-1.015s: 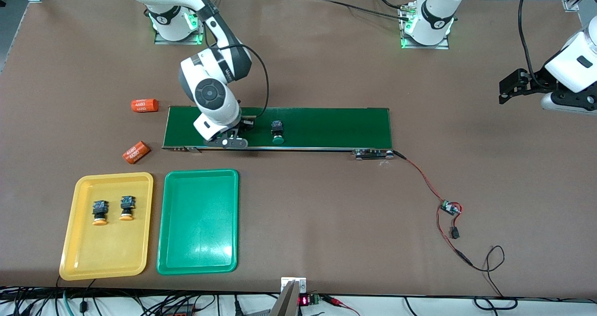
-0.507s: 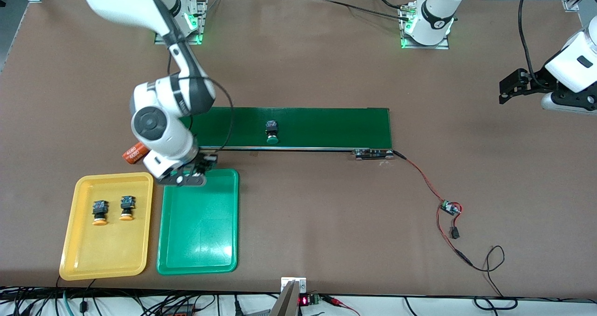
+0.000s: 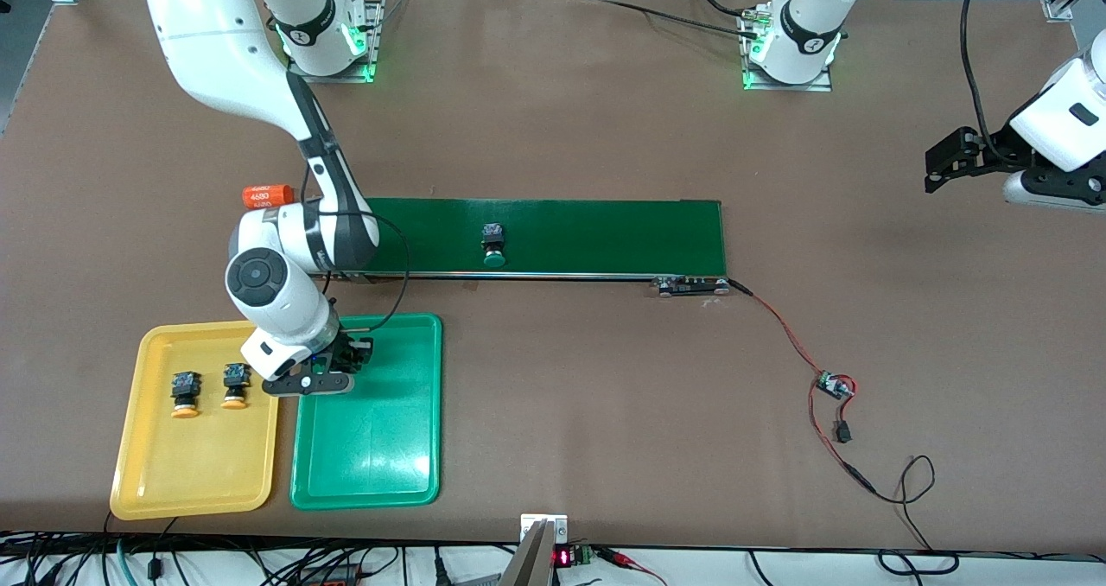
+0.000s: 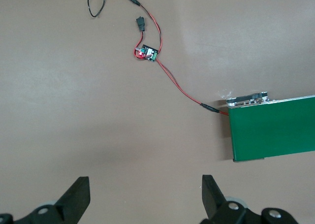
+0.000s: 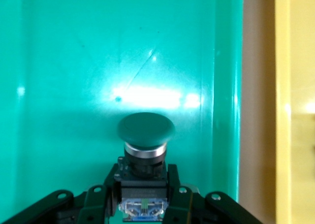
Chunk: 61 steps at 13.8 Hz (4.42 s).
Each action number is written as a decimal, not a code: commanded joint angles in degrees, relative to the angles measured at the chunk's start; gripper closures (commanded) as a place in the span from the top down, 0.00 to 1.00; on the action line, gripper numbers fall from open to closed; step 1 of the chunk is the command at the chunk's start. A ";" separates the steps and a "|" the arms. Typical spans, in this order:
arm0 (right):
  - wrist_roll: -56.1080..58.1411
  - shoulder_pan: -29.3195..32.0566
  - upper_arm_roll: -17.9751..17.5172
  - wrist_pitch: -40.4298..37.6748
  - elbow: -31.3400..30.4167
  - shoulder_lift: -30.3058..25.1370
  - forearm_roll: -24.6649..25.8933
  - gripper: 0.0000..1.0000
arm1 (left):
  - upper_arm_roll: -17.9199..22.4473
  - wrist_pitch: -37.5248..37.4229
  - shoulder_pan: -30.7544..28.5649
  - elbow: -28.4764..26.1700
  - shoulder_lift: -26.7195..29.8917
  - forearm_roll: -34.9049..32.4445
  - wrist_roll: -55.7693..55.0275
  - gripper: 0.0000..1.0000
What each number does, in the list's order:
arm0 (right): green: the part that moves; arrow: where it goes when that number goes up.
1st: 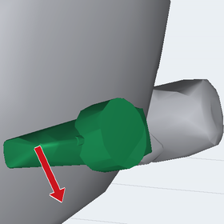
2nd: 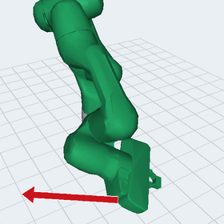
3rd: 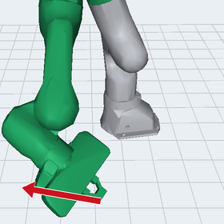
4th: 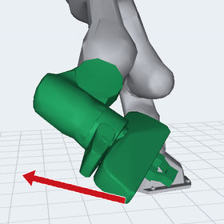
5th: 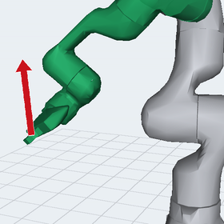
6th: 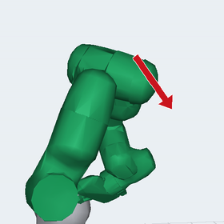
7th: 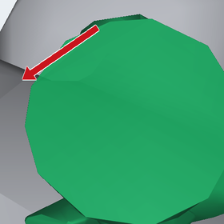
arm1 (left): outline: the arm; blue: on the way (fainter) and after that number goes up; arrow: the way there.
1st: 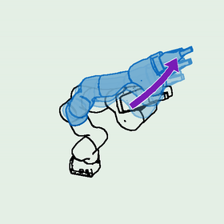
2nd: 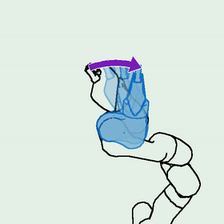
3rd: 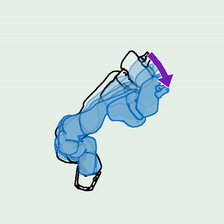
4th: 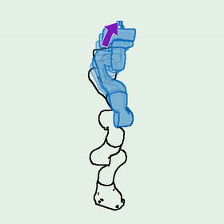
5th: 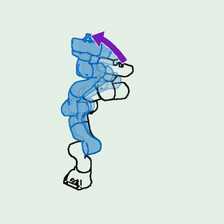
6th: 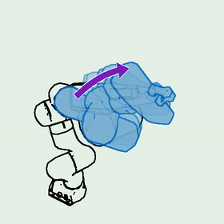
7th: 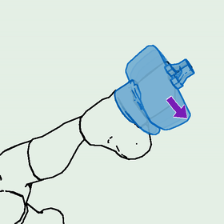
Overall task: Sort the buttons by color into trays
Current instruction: 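Carry the green button over the green tray and lower it, then open the right gripper and move it back toward the belt, then grasp the second green button on the belt with the right gripper, then carry the green button into the green tray beside the first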
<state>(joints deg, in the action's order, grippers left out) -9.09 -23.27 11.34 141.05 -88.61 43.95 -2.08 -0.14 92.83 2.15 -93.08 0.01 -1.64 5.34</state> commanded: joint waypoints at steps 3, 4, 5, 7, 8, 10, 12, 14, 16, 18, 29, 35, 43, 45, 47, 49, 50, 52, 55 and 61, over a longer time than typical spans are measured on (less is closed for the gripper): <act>0.66 0.85 0.00 2.20 1.86 2.90 0.24 0.71 | -0.12 -1.42 -0.04 1.68 -0.63 -1.35 0.90 1.00; 0.22 0.86 0.00 2.47 1.86 2.73 0.06 1.00 | -0.12 -1.33 -0.04 1.68 -0.63 -1.35 0.90 1.00; 0.39 0.68 0.00 2.39 1.86 2.12 0.06 1.00 | -0.03 -1.42 -0.04 1.68 -0.63 -1.35 0.90 1.00; 0.39 -0.02 0.00 1.34 1.52 0.27 -0.03 1.00 | -0.03 -1.42 -0.04 1.68 -0.63 -1.35 0.90 1.00; 0.04 -0.63 0.00 -1.02 1.25 -0.95 -0.03 1.00 | -0.03 -1.33 -0.04 1.68 -0.63 -1.35 0.90 1.00; -2.06 -1.60 -0.08 -7.08 0.72 -3.94 -0.03 1.00 | -0.03 -1.33 -0.04 1.68 -0.63 -1.35 0.90 1.00; -3.04 -3.36 -0.09 -13.76 -1.64 -8.59 -0.11 1.00 | -0.03 -1.42 -0.04 1.68 -0.63 -1.35 0.90 1.00; -3.91 -5.46 -0.43 -21.92 -3.14 -12.11 -0.20 1.00 | -0.03 -1.42 -0.04 1.68 -0.63 -1.35 0.90 1.00; -6.54 -7.49 -0.44 -26.69 -3.58 -14.05 -0.20 1.00 | -0.03 -1.42 -0.13 1.68 -0.63 -1.35 0.90 1.00; -8.48 -9.16 -0.87 -29.07 -5.33 -16.34 -0.29 1.00 | -0.03 -1.33 -0.13 1.68 -0.63 -1.44 0.90 1.00; -22.20 -12.42 -7.81 -18.27 -21.60 -23.29 -0.55 1.00 | -0.12 -1.33 -0.13 1.68 -0.63 -1.44 0.90 1.00; -21.23 -12.42 -8.26 -15.39 -24.93 -22.94 -0.20 1.00 | -0.12 -1.33 -0.13 1.68 -0.63 -1.44 0.90 1.00; -19.12 -11.27 -8.17 -11.33 -27.93 -22.06 0.06 0.79 | -0.03 -1.33 -0.13 1.68 -0.63 -1.35 1.08 1.00; -19.12 -11.01 -8.17 -11.77 -27.93 -22.24 -0.03 0.50 | -0.12 -1.51 -0.13 1.68 -0.46 -1.35 1.08 1.00; -19.12 -11.01 -8.17 -11.94 -27.84 -22.41 -0.03 0.39 | -0.03 -1.51 -0.22 1.68 -0.54 -1.26 1.08 1.00; -19.03 -10.92 -8.08 -11.85 -27.23 -22.59 -0.03 0.37 | 0.40 -1.42 -0.31 1.68 -0.63 -1.00 1.08 1.00; -19.03 -10.57 -8.08 -11.85 -26.18 -22.68 -0.03 0.36 | 0.41 -1.51 -0.31 1.59 -0.63 -1.00 1.08 1.00; -19.03 -9.35 -8.00 -11.59 -22.77 -22.07 -0.11 0.34 | 0.23 -1.51 -0.31 1.68 -0.63 -1.00 1.08 1.00; -18.42 -8.11 -7.39 -11.59 -13.90 -18.21 0.24 0.34 | 0.05 -1.42 -0.31 1.68 -0.63 -1.00 0.99 1.00; -7.36 -4.43 -2.90 -11.33 0.00 -7.32 -0.20 0.35 | -0.03 -1.51 -0.22 1.68 -0.63 -1.00 0.99 1.00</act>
<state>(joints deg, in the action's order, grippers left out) -19.95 -29.44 8.43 130.07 -94.86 31.50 -2.18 0.01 92.67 1.95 -93.05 0.01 -1.64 5.35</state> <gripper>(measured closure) 0.590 0.000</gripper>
